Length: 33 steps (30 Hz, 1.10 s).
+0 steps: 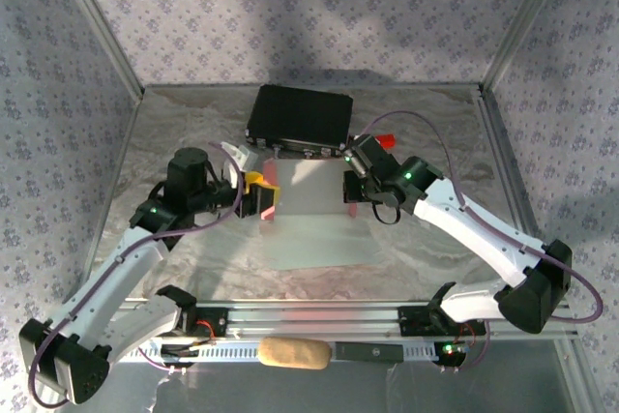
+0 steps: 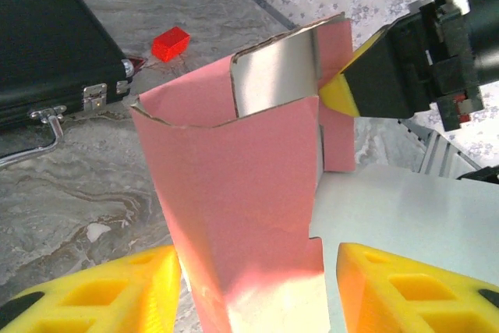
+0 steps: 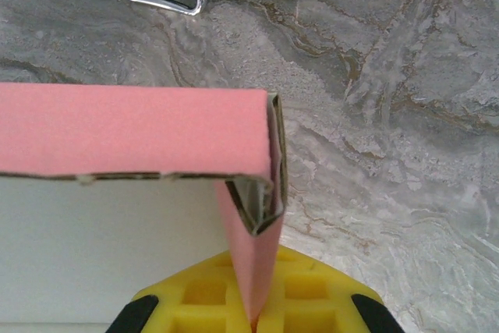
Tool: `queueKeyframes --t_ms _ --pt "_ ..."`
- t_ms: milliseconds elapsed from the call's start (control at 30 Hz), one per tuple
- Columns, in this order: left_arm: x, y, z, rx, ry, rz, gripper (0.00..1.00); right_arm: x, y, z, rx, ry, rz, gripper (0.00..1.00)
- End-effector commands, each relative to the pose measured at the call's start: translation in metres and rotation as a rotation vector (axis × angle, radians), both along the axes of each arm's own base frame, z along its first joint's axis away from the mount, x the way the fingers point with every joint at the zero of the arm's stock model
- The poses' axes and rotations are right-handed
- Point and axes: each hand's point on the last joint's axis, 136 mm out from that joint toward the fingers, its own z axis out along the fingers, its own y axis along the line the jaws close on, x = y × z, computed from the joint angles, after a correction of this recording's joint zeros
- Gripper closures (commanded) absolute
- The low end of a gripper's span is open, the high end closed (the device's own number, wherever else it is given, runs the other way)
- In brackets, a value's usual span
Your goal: Fold the paper box
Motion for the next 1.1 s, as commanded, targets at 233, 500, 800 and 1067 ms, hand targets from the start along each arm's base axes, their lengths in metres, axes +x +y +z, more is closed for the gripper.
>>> queueKeyframes --t_ms 233,500,800,1067 --pt "-0.016 0.011 0.04 -0.084 -0.037 -0.012 0.46 0.003 0.001 0.009 0.008 -0.012 0.011 1.0" --pt "-0.003 0.016 0.015 -0.016 0.033 0.044 0.5 0.003 0.0 0.012 0.013 -0.014 0.012 1.0" --pt "0.012 0.038 0.013 0.009 -0.037 0.208 0.48 0.003 0.002 0.011 0.012 -0.013 0.018 1.0" --pt "0.017 0.03 -0.009 0.017 0.044 0.181 0.52 0.004 0.003 0.013 0.022 -0.014 0.025 1.0"
